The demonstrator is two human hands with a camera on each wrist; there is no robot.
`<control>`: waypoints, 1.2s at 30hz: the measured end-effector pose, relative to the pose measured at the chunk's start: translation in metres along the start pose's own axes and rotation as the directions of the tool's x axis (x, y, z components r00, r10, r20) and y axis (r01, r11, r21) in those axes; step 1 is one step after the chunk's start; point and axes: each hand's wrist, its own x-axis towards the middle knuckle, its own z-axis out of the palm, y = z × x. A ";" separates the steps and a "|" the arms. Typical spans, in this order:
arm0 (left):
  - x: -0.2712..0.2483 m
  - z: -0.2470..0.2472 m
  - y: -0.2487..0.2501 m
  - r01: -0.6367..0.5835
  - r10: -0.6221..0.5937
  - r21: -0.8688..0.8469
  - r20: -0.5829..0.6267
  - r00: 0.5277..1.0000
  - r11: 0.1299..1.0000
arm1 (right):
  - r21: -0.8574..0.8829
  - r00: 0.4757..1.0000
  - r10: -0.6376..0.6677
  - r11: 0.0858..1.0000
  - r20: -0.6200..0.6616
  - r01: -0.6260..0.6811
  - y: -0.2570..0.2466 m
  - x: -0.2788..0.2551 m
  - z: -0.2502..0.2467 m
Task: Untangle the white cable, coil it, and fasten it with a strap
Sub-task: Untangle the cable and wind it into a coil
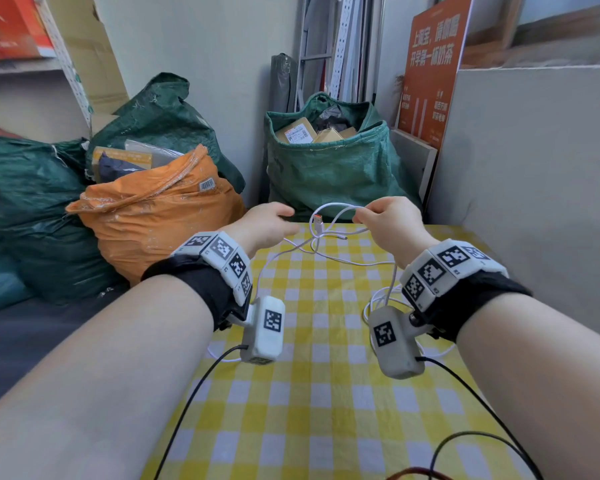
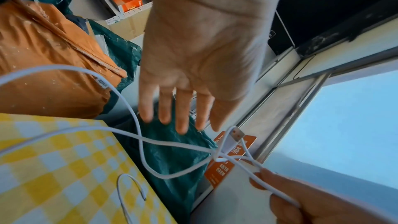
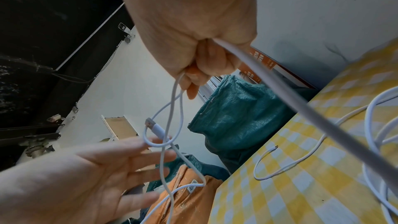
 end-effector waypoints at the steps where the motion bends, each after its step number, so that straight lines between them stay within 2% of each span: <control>1: -0.002 0.003 0.006 -0.025 0.031 -0.119 0.048 0.998 0.993 | 0.010 1.000 0.000 1.000 0.000 0.000 0.000 0.000 0.000; 4: -0.010 0.007 0.016 0.004 0.081 -0.337 0.238 0.968 0.941 | 0.050 1.000 0.011 0.999 0.006 -0.011 0.000 0.000 0.000; 7: -0.012 0.008 0.018 0.025 0.118 -0.382 0.345 0.931 0.924 | 0.074 1.000 0.012 0.997 0.006 -0.013 0.001 -0.001 -0.001; 9: -0.012 0.010 0.017 0.039 0.088 -0.389 0.304 0.949 0.920 | 0.076 1.000 0.012 0.997 0.000 -0.012 0.002 0.000 -0.003; 11: -0.009 0.010 0.013 0.078 0.003 -0.415 0.191 0.982 0.907 | 0.061 1.000 0.005 0.998 -0.001 -0.005 0.003 0.001 -0.005; 13: -0.007 0.007 0.007 0.119 -0.067 -0.407 0.142 0.988 0.905 | 0.059 1.000 0.000 0.998 0.000 0.000 0.005 0.001 -0.006; 15: -0.004 0.005 0.005 0.122 -0.084 -0.349 0.121 0.989 0.929 | 0.073 1.000 -0.011 0.997 0.015 0.010 0.006 0.001 -0.006; 18: -0.003 0.003 0.012 0.029 -0.007 -0.370 0.061 0.998 0.929 | 0.067 0.996 -0.057 0.996 0.072 0.052 0.005 0.000 -0.003; 20: -0.004 0.005 0.020 -0.044 0.087 -0.433 0.080 0.993 0.900 | 0.060 0.990 -0.086 0.995 0.114 0.079 0.002 -0.001 0.000; 23: -0.006 0.008 0.028 -0.150 0.198 -0.437 0.066 0.978 0.887 | 0.076 0.981 -0.103 0.993 0.163 0.092 -0.002 -0.004 0.004; 26: -0.006 0.009 0.028 -0.138 0.177 -0.454 0.045 0.983 0.880 | 0.123 0.987 -0.079 0.990 0.141 0.062 -0.003 -0.003 0.002; 30: -0.008 0.005 0.023 -0.124 0.194 -0.509 0.085 0.977 0.852 | 0.118 0.991 -0.072 0.991 0.112 0.059 0.003 0.000 -0.004; 32: -0.011 0.004 0.028 -0.148 0.221 -0.475 0.102 0.970 0.867 | 0.117 0.991 -0.099 0.989 0.095 0.087 0.004 0.000 -0.003; 36: -0.013 0.012 0.043 -0.283 0.303 -0.224 0.058 0.951 0.933 | 0.118 0.987 -0.135 0.985 0.087 0.124 -0.004 -0.002 0.002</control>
